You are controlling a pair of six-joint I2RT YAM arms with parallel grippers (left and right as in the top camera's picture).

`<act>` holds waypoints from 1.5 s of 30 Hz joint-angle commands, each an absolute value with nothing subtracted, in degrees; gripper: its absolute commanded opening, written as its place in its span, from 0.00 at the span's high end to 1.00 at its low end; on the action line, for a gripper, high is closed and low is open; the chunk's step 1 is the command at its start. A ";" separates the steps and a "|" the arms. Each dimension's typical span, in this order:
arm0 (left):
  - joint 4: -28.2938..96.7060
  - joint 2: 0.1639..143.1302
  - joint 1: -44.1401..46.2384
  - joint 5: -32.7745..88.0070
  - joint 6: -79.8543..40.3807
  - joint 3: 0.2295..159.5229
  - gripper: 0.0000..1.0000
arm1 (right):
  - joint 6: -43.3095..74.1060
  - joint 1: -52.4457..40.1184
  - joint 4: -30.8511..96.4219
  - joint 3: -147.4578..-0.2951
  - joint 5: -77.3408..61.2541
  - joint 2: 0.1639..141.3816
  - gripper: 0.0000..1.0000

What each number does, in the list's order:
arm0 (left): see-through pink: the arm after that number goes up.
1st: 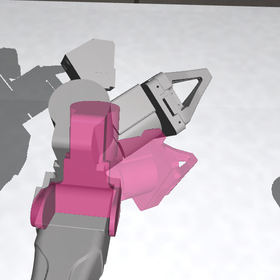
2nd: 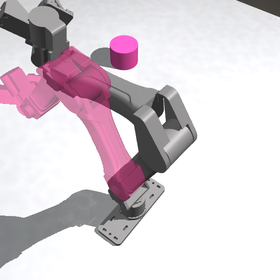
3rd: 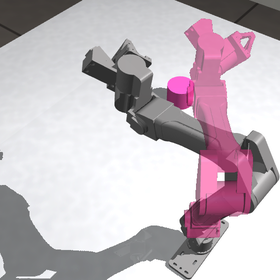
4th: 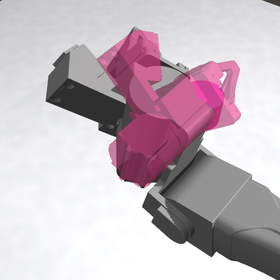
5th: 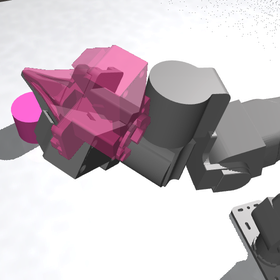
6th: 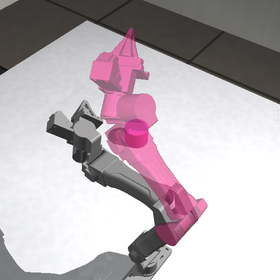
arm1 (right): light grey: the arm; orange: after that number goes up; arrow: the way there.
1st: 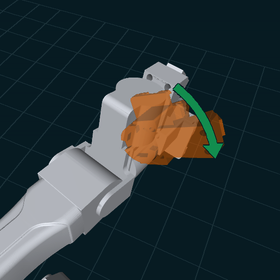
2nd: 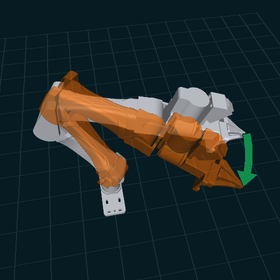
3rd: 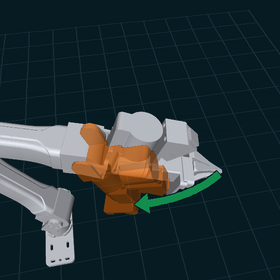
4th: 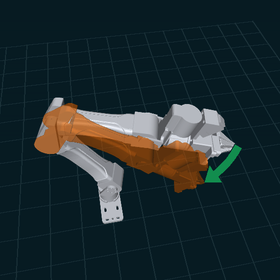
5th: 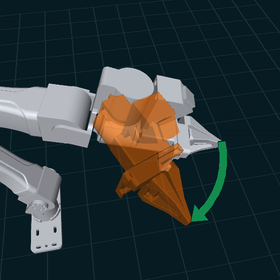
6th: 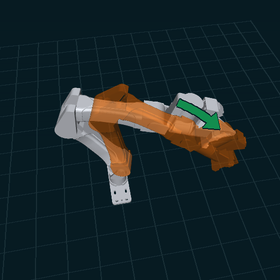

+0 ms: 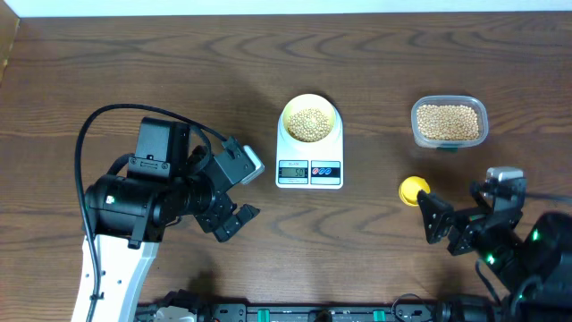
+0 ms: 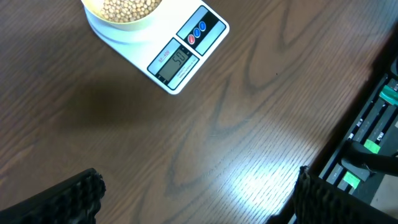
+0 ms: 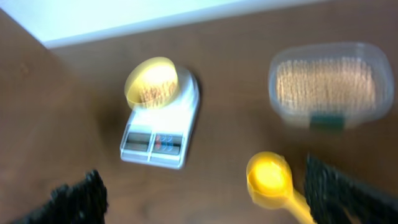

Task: Scoop item into bowl and weigh 50g on scale

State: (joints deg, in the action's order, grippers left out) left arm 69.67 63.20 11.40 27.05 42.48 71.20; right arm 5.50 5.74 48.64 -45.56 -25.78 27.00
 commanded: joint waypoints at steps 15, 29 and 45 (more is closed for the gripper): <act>69.82 62.87 11.20 27.16 43.48 72.23 0.01 | 12.19 -0.36 10.55 -10.37 -16.43 7.31 0.01; 69.82 62.87 11.20 27.16 43.48 72.23 0.01 | 12.19 -0.84 4.01 -0.32 -4.34 0.27 0.01; 69.82 62.87 11.20 27.16 43.48 72.23 0.01 | 8.08 -0.84 4.01 -0.32 -4.60 0.27 0.01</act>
